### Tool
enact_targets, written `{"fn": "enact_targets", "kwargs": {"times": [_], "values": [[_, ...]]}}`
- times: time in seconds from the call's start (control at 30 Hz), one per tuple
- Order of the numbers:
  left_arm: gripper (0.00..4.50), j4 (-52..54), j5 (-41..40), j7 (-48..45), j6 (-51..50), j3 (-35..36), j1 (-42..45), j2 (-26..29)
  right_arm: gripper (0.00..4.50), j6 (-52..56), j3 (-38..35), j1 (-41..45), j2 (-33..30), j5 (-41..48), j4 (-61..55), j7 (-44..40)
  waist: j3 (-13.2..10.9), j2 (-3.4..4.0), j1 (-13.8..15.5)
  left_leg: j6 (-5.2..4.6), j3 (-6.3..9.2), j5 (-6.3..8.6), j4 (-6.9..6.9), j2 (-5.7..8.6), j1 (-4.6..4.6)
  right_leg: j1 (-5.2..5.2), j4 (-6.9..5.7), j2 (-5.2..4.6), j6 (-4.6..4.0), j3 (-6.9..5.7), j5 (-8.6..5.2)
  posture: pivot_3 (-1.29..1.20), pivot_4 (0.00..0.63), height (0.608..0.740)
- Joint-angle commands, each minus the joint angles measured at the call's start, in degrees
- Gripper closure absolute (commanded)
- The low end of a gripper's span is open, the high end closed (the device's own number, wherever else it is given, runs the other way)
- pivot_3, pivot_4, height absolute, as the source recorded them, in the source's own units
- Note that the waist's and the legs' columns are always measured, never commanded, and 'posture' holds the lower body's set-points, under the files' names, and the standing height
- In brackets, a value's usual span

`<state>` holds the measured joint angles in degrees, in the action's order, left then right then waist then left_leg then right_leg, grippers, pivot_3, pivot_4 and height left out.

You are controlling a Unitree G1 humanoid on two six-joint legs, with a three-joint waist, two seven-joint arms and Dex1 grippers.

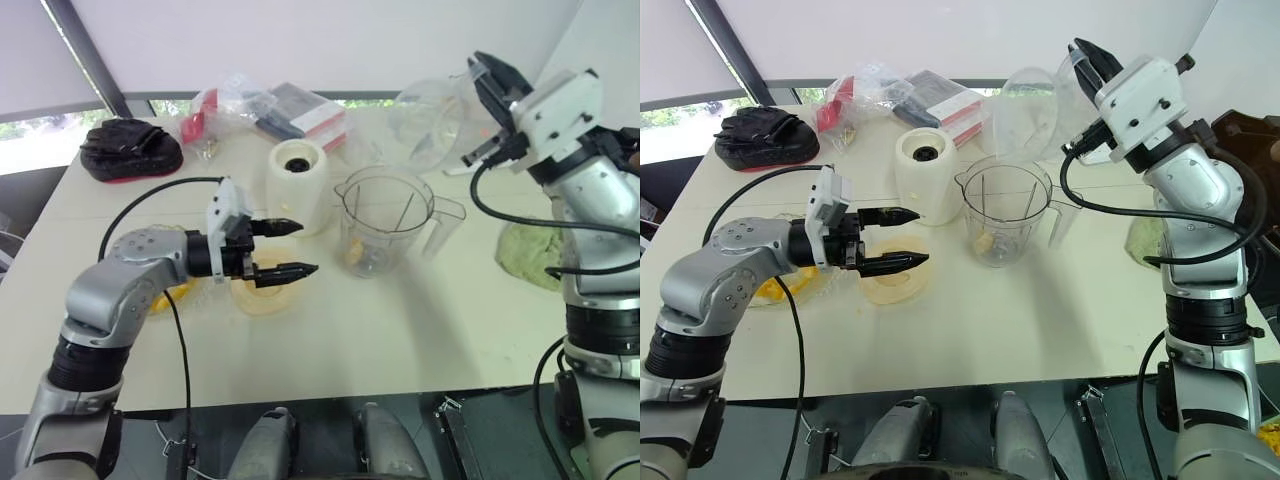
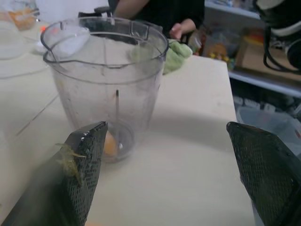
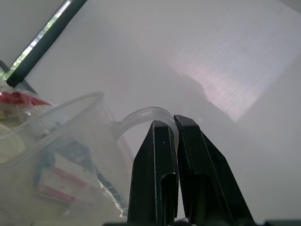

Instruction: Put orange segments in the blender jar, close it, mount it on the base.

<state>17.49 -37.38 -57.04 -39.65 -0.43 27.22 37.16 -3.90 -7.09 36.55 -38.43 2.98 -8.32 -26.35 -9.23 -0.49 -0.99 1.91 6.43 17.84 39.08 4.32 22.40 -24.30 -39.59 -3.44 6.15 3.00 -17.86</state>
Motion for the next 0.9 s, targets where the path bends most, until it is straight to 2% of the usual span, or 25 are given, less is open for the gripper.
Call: {"fn": "enact_targets", "kwargs": {"times": [0.03,0.4,0.9], "values": [[0.27,1.3,-1.2,1.3,0.1,2.3,0.6,-0.1,4.43,-2.6,-0.1,0.3,-1.1,-1.2,-2.1,-0.9,0.0,0.00,0.0,0.00,0.00,0.00,0.00,0.00,0.00,0.00,0.00,0.00,0.00,0.00,0.00,0.00,0.150,0.740],[0.27,0.4,-1.2,6.1,1.8,3.6,2.0,-4.1,4.43,-6.0,1.5,0.4,-1.5,-4.5,-1.1,-3.1,0.0,-0.01,0.0,0.00,0.00,0.00,0.00,0.00,0.00,0.01,0.03,0.00,0.00,0.00,0.00,0.00,0.150,0.740],[0.27,1.4,-0.6,6.0,2.4,2.0,1.5,-4.2,4.43,-7.1,2.6,1.0,-1.2,-6.1,-0.6,-4.0,0.0,-0.01,0.0,0.01,0.00,0.00,-0.01,0.00,0.00,0.01,0.04,0.00,0.00,0.00,0.00,0.00,0.150,0.740]]}}
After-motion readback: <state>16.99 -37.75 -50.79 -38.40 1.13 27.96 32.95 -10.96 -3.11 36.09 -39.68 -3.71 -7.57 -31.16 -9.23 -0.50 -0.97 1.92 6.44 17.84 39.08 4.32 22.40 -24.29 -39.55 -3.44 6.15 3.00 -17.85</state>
